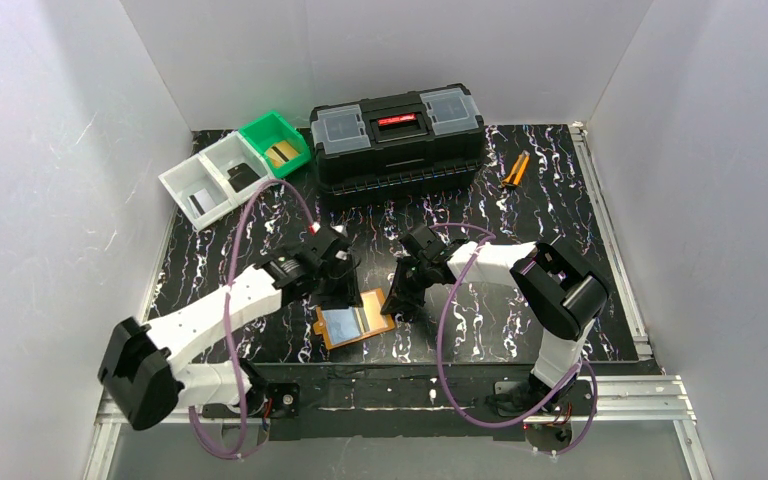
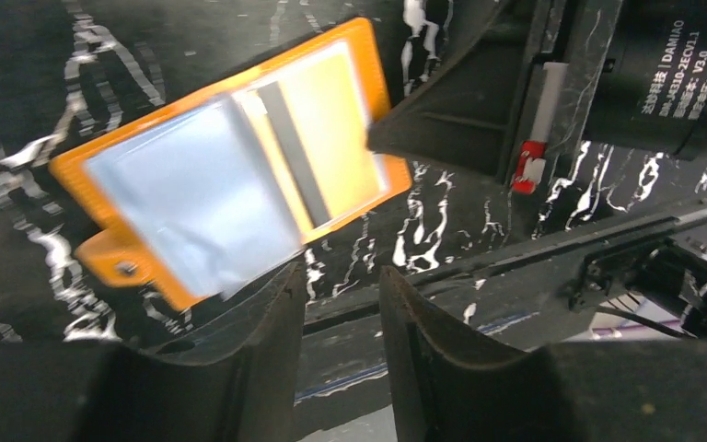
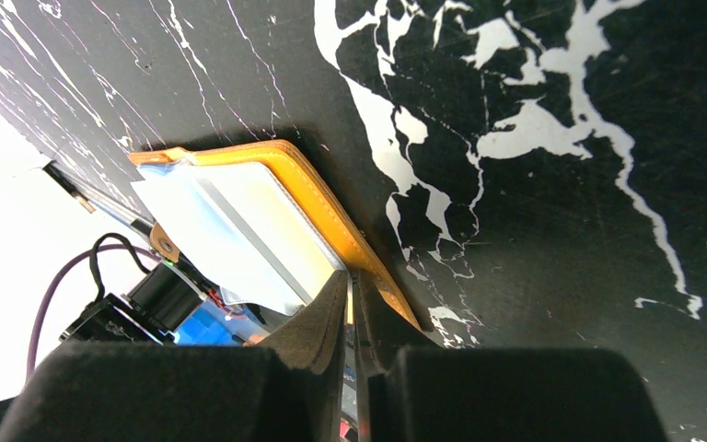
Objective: Take the credit cards out of the card holder
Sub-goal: Remove the credit card from the card holder.
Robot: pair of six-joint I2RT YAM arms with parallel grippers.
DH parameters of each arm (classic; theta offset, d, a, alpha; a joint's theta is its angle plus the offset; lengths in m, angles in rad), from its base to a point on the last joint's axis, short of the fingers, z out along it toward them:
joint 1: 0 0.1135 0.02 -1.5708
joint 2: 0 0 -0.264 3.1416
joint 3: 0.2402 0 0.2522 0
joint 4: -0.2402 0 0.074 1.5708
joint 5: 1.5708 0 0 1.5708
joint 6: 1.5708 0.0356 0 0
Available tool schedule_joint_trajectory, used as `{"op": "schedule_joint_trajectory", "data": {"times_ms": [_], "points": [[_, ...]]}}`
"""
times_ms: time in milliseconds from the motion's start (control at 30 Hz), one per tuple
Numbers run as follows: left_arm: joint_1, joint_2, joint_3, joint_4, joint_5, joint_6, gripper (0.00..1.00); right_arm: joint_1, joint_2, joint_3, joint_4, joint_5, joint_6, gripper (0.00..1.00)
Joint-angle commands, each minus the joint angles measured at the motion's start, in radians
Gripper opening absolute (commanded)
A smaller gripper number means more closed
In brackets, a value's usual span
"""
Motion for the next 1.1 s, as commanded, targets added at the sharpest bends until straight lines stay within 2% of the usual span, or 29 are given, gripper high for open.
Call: {"op": "schedule_joint_trajectory", "data": {"times_ms": [0,200,433,733,1067], "points": [[0.006,0.114,0.004,0.156,0.154,-0.015,0.31,0.016,0.007,-0.013,-0.071,0.063,-0.024,0.13],[0.028,0.209,-0.068,0.218,0.151,0.000,0.22,0.016,-0.006,-0.025,-0.077,0.068,-0.024,0.13],[0.092,0.246,-0.168,0.290,0.178,0.024,0.23,0.016,-0.007,-0.027,-0.078,0.067,-0.023,0.13],[0.124,0.262,-0.201,0.336,0.223,0.040,0.29,0.016,-0.001,-0.026,-0.080,0.068,-0.023,0.13],[0.125,0.306,-0.212,0.397,0.271,0.024,0.23,0.018,-0.001,-0.014,-0.103,0.081,-0.035,0.13]]}}
